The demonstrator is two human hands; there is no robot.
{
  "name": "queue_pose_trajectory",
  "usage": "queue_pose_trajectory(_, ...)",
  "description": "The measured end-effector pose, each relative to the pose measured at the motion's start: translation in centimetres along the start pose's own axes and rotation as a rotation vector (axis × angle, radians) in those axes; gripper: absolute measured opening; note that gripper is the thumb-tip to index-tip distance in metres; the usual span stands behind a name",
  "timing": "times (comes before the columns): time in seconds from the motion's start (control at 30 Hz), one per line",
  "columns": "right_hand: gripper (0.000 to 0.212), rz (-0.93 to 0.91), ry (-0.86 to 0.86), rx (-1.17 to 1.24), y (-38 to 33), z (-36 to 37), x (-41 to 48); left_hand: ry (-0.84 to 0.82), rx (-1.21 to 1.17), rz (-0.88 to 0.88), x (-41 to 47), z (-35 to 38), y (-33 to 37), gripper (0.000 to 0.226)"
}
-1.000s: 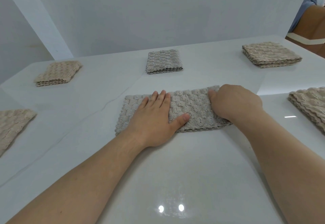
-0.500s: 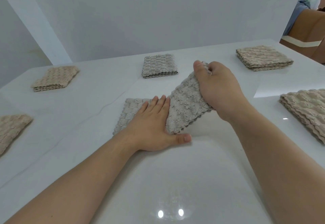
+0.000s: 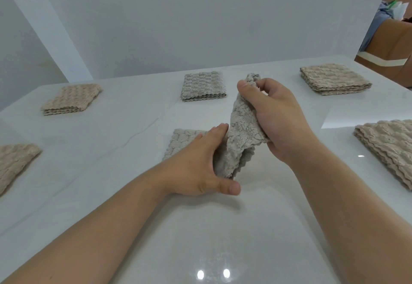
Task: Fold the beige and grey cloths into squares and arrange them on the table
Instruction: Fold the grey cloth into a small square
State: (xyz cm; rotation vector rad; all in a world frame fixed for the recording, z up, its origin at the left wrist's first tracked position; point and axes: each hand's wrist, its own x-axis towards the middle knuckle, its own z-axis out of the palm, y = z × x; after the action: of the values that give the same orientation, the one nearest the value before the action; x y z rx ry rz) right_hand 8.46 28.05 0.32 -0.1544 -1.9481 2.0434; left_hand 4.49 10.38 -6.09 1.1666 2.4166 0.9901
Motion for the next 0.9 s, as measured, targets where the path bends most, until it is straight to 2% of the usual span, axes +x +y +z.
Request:
queue_pose_trajectory(0.1,0.022,0.042,-0.035,0.086,0.0,0.1,-0.1,0.084,-0.226,-0.030,-0.7,-0.7,-0.5,0.133)
queue_pose_trajectory(0.23,0.020,0.076,-0.105,0.064,0.7,0.7,-0.3,0.427,-0.581,-0.197,-0.9,-1.7,1.1,0.117)
queue_pose_trajectory(0.3,0.017,0.077,-0.166,0.010,1.1,1.2,-0.6,0.480,-0.748,-0.311,-0.8,-2.5,1.3,0.108)
queue_pose_trajectory(0.37,0.020,0.089,-0.259,-0.024,1.2,1.7,-1.0,0.451,-0.840,-0.406,-1.1,-3.3,1.3,0.100)
queue_pose_trajectory(0.47,0.031,0.120,-0.330,-0.065,1.3,2.1,-1.3,0.372,-0.836,-0.524,-1.6,-3.8,0.5,0.094)
queue_pose_trajectory(0.57,0.029,0.097,-0.236,-0.078,1.7,1.9,-0.9,0.356,-0.750,-0.589,-2.1,-4.1,0.4,0.086)
queue_pose_trajectory(0.67,0.021,0.003,-0.066,-0.238,2.6,1.2,0.1,0.346,-0.724,-0.545,-2.2,-3.7,0.6,0.039)
queue_pose_trajectory(0.77,0.017,-0.069,0.051,-0.457,3.8,0.6,0.8,0.355,-0.747,-0.534,-2.3,-3.4,1.0,0.025)
queue_pose_trajectory(0.9,0.023,-0.076,-0.038,-0.685,5.2,0.5,1.3,0.390,-0.768,-0.574,-2.1,-3.5,0.7,0.019)
